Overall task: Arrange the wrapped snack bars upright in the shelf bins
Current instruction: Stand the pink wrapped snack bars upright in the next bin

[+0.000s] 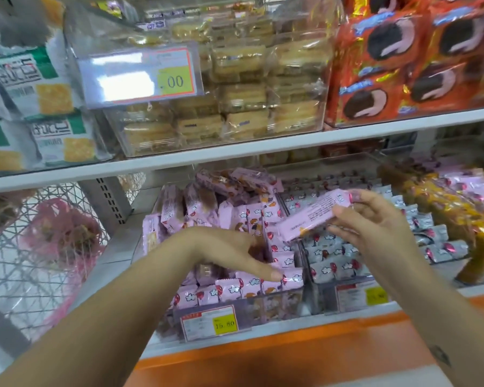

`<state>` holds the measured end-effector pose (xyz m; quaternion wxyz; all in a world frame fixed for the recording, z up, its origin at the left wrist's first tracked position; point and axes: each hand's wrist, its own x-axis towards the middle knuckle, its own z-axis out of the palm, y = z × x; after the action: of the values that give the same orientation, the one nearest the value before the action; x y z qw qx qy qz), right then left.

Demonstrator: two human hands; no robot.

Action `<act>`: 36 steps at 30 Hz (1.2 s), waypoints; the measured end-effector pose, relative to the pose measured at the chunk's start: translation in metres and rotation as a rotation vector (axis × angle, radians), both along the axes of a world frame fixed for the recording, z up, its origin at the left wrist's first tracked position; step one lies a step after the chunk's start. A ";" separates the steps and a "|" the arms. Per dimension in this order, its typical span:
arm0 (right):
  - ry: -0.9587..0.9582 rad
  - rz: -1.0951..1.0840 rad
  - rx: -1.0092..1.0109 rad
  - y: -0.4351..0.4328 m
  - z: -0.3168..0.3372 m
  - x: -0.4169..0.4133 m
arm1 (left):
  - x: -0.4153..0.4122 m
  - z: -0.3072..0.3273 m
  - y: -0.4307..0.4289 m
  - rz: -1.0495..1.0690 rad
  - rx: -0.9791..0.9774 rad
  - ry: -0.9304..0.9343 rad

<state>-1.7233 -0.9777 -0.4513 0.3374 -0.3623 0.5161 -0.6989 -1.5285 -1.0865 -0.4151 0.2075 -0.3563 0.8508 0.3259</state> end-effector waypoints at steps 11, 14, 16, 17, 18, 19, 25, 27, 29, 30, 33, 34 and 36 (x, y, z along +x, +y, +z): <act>0.003 0.028 -0.007 0.006 0.002 -0.001 | -0.016 -0.014 -0.003 -0.085 -0.143 -0.286; 0.016 0.019 -0.005 0.006 0.003 0.001 | -0.016 -0.013 -0.003 -0.072 -0.135 -0.265; 0.026 0.013 -0.004 0.006 0.003 0.002 | -0.013 -0.011 -0.005 -0.055 -0.105 -0.239; 0.033 0.011 -0.003 0.006 0.004 0.003 | -0.011 -0.010 -0.005 -0.051 -0.091 -0.233; 0.038 0.011 -0.003 0.006 0.004 0.003 | -0.010 -0.009 -0.006 -0.050 -0.084 -0.232; 0.038 0.013 -0.005 0.006 0.004 0.003 | -0.010 -0.010 -0.006 -0.053 -0.082 -0.231; 0.038 0.015 -0.016 0.006 0.005 0.003 | -0.009 -0.006 -0.004 -0.050 -0.108 -0.148; 0.040 0.011 -0.017 0.006 0.005 0.002 | -0.008 -0.003 -0.003 -0.047 -0.110 -0.144; 0.040 0.010 -0.018 0.006 0.005 0.002 | -0.007 -0.001 0.000 -0.070 -0.146 -0.178; 0.041 0.010 -0.018 0.006 0.005 0.002 | -0.007 -0.001 0.002 -0.080 -0.166 -0.193; 0.034 0.021 -0.023 0.006 0.005 0.003 | -0.004 0.000 0.003 -0.079 -0.174 -0.154; 0.029 0.026 -0.026 0.006 0.005 0.003 | -0.001 0.001 0.003 -0.073 -0.171 -0.126; 0.021 0.031 -0.030 0.006 0.005 0.004 | 0.004 0.004 0.002 -0.066 -0.185 -0.076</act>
<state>-1.7195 -0.9719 -0.4461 0.3374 -0.3826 0.5035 -0.6974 -1.5245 -1.0843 -0.4116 0.2165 -0.3579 0.8799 0.2253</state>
